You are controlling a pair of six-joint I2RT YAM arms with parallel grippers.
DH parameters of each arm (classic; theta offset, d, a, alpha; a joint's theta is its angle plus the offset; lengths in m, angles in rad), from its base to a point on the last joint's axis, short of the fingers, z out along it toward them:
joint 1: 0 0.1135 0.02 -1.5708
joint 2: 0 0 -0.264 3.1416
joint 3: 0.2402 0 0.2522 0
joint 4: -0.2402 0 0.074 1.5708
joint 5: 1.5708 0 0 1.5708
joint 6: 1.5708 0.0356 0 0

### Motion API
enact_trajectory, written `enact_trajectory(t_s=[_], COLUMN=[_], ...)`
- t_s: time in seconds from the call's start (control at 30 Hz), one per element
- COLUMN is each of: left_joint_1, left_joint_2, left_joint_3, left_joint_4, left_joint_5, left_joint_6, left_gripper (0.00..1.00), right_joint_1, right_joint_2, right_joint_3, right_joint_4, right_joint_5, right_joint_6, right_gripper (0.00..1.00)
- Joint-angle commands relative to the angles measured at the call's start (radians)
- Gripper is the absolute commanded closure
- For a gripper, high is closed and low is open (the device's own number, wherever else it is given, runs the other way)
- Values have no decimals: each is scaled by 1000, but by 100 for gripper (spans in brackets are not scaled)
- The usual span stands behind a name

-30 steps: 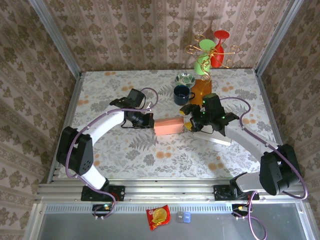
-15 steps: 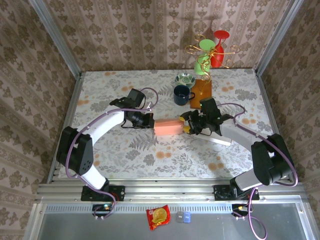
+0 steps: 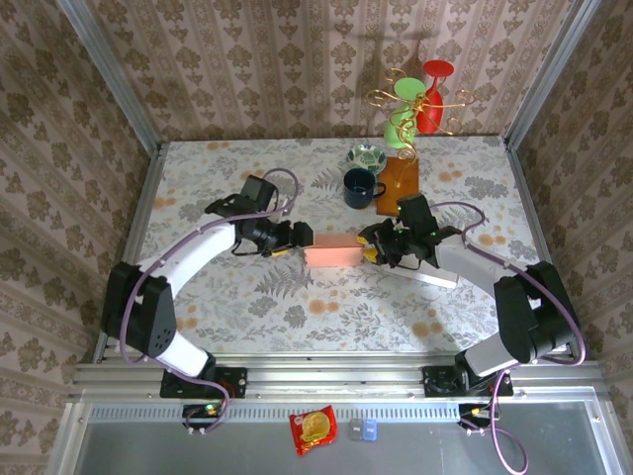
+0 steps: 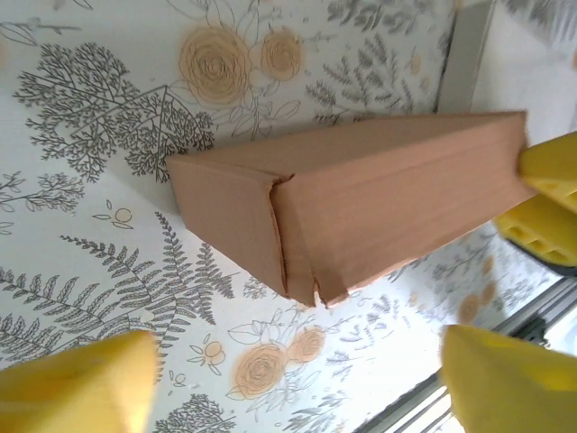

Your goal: Fold the paper box

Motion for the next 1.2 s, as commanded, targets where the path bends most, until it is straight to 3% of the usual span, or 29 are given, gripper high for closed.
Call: enact_trajectory(t_s=[0.0, 0.2, 0.53, 1.17], left_joint_1=[22, 22, 10, 19], left_joint_2=[-29, 34, 61, 116], left_joint_3=[-14, 6, -20, -59], left_joint_4=[49, 63, 33, 33], left_joint_5=[51, 59, -20, -81], left_joint_6=[-74, -72, -18, 5], left_gripper=[0, 0, 0, 0], right_joint_1=[-6, -6, -5, -2], right_joint_2=[35, 48, 51, 44], right_joint_3=[-27, -15, -7, 0], right_joint_4=[-72, -88, -112, -130], right_joint_5=[22, 20, 22, 24], right_joint_6=[-31, -41, -45, -55], right_gripper=[61, 65, 71, 71])
